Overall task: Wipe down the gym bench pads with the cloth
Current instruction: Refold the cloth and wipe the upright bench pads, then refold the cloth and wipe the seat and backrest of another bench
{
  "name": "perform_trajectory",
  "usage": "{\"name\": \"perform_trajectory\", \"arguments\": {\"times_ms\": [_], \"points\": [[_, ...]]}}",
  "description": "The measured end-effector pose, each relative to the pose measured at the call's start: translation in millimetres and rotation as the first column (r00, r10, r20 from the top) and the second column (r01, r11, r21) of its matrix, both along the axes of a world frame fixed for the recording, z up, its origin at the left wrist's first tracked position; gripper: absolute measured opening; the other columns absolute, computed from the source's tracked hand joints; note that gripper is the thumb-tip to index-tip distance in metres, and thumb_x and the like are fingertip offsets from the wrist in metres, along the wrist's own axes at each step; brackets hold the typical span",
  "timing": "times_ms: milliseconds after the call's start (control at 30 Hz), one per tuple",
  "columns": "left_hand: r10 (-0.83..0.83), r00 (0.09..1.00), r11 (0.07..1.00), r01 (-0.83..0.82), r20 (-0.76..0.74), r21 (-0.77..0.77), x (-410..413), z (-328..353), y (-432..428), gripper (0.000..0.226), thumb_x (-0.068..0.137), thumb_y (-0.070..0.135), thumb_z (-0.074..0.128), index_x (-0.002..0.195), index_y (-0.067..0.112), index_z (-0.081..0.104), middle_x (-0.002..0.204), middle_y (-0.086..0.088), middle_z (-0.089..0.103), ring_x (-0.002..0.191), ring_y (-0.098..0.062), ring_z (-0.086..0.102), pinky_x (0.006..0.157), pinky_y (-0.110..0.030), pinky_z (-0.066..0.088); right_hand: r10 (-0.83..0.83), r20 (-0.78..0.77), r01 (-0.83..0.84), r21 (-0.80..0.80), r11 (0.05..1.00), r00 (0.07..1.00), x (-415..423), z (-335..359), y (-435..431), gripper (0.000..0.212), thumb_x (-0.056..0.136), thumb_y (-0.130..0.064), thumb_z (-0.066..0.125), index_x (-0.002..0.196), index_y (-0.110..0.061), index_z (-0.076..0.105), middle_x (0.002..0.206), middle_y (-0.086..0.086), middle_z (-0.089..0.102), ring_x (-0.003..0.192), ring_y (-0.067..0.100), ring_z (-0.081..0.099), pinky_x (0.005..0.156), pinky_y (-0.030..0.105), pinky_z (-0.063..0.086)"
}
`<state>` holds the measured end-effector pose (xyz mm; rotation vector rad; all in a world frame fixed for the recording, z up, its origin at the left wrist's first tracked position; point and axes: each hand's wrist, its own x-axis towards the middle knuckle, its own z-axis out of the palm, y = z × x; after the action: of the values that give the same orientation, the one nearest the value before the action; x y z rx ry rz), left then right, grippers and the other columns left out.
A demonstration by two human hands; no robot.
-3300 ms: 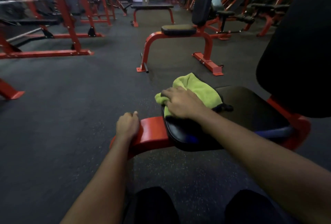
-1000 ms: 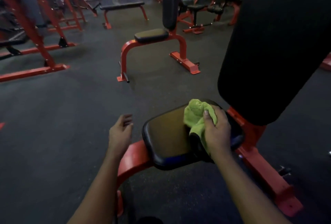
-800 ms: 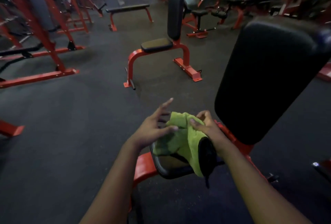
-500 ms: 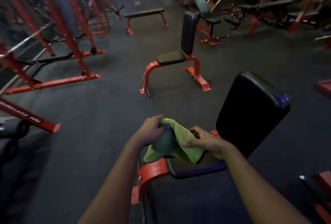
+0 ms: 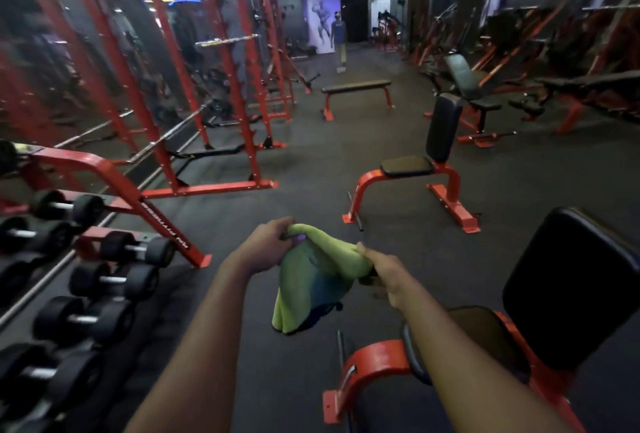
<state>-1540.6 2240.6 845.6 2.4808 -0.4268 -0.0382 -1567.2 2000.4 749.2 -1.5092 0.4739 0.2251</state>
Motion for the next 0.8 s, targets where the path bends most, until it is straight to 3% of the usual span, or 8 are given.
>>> {"name": "perform_trajectory", "arguments": {"times_ms": [167,300,367,467,567,633,700,800], "points": [[0.039,0.999,0.999,-0.039,-0.005,-0.004,-16,4,117,0.023,0.095,0.033,0.063,0.097,0.011,0.06,0.079,-0.005,0.064,0.044,-0.002,0.056,0.042,-0.015,0.04,0.014,-0.01,-0.014,-0.024,1.0,1.0,2,20,121,0.048,0.095,-0.05,0.065,0.117,-0.007,0.065,0.118,0.012,0.067,0.091,0.021,0.064,0.065,0.028,0.046],[0.067,0.998,0.998,-0.067,-0.013,0.007,-13,6,179,0.013,0.096,0.033,0.059,0.102,0.022,0.06,0.085,0.0,0.062,0.063,-0.007,0.06,0.045,-0.015,0.041,0.041,-0.15,-0.031,0.068,0.997,0.988,1,18,198,0.053,0.102,-0.06,0.041,0.111,-0.013,0.062,0.109,0.01,0.068,0.098,0.027,0.063,0.083,0.038,0.041],[0.067,0.998,0.998,-0.067,-0.008,0.019,-6,9,210,0.01,0.095,0.032,0.058,0.103,0.025,0.059,0.085,0.004,0.061,0.069,-0.009,0.058,0.051,-0.021,0.043,0.087,-0.181,-0.071,0.091,0.993,0.98,6,15,236,0.057,0.1,-0.062,0.042,0.116,-0.011,0.063,0.116,0.008,0.07,0.109,0.028,0.063,0.088,0.041,0.039],[0.03,1.0,0.999,-0.03,0.01,0.037,10,12,241,0.009,0.092,0.026,0.061,0.1,0.028,0.056,0.086,0.006,0.06,0.075,-0.013,0.058,0.059,-0.028,0.042,0.081,-0.128,-0.073,0.068,0.995,0.988,22,13,273,0.043,0.094,-0.044,0.065,0.122,-0.012,0.06,0.121,0.011,0.066,0.107,0.027,0.061,0.082,0.041,0.05],[0.005,0.999,0.997,-0.008,0.046,0.077,37,11,269,0.022,0.086,0.015,0.064,0.101,0.029,0.055,0.09,0.005,0.061,0.084,-0.018,0.059,0.063,-0.026,0.038,-0.055,-0.035,0.056,0.022,0.998,0.998,59,8,297,0.036,0.087,-0.014,0.075,0.118,-0.006,0.057,0.116,0.017,0.063,0.094,0.028,0.063,0.077,0.041,0.056],[-0.001,1.0,0.994,-0.002,0.03,0.111,59,7,282,0.033,0.082,0.01,0.062,0.104,0.033,0.055,0.09,0.004,0.063,0.08,-0.016,0.059,0.056,-0.019,0.039,-0.147,0.047,0.145,0.034,0.989,0.988,88,7,303,0.024,0.084,-0.004,0.074,0.101,-0.01,0.058,0.109,0.016,0.062,0.085,0.024,0.06,0.071,0.036,0.054],[0.014,1.0,0.988,-0.013,-0.004,0.151,86,1,290,0.044,0.078,0.005,0.059,0.109,0.036,0.057,0.087,0.002,0.062,0.072,-0.011,0.058,0.046,-0.012,0.037,-0.189,0.114,0.18,0.092,0.979,0.975,120,10,304,0.028,0.084,0.002,0.07,0.093,-0.017,0.052,0.105,0.012,0.059,0.075,0.018,0.056,0.059,0.028,0.048],[0.068,0.995,0.982,-0.053,-0.078,0.183,128,-15,293,0.049,0.077,-0.001,0.052,0.111,0.031,0.063,0.086,0.003,0.058,0.065,-0.011,0.054,0.035,-0.008,0.031,-0.125,0.197,0.099,0.136,0.986,0.972,164,17,296,0.047,0.083,0.006,0.068,0.116,-0.023,0.051,0.105,0.01,0.061,0.076,0.018,0.058,0.057,0.027,0.043]]}}
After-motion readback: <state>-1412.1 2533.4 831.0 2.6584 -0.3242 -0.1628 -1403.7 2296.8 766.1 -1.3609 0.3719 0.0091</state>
